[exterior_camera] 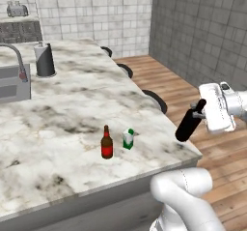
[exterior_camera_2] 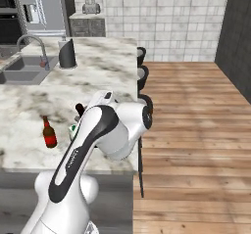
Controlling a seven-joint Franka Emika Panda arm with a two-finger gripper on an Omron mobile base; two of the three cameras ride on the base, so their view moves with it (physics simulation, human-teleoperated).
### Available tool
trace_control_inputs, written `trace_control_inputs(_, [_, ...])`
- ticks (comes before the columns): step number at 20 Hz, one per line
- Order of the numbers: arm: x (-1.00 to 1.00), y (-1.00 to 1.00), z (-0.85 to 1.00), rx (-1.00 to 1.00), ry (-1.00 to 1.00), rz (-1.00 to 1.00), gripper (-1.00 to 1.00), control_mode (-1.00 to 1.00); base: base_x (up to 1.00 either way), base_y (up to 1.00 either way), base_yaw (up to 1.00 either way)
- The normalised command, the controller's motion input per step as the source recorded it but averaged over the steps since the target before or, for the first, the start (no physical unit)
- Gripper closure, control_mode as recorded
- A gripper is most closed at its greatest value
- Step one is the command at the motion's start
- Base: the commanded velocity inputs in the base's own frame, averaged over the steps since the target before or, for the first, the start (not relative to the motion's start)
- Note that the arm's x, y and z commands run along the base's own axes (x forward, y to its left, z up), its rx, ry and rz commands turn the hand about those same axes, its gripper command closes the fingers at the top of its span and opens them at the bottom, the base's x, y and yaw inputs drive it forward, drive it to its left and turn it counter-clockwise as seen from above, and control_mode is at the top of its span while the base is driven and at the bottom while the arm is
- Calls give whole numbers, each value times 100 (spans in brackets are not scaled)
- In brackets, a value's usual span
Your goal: Move the drinks to the dining counter.
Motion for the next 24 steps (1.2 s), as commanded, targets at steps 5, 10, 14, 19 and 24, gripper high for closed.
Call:
trace_control_inputs(5, [70, 18, -55, 1, -2, -6, 100, -100, 0, 0, 0])
trace_control_inputs(10, [67, 12, -59, 0, -4, -4, 100, -100, 0, 0, 0])
trace_control_inputs(14, [66, 1, -53, 0, 0, -3, 100, -100, 0, 0, 0])
trace_control_inputs(19, [62, 0, -44, 3, 1, -2, 100, -100, 0, 0, 0])
trace_control_inputs(24, [60, 0, -39, 6, 3, 0, 100, -100, 0, 0, 0])
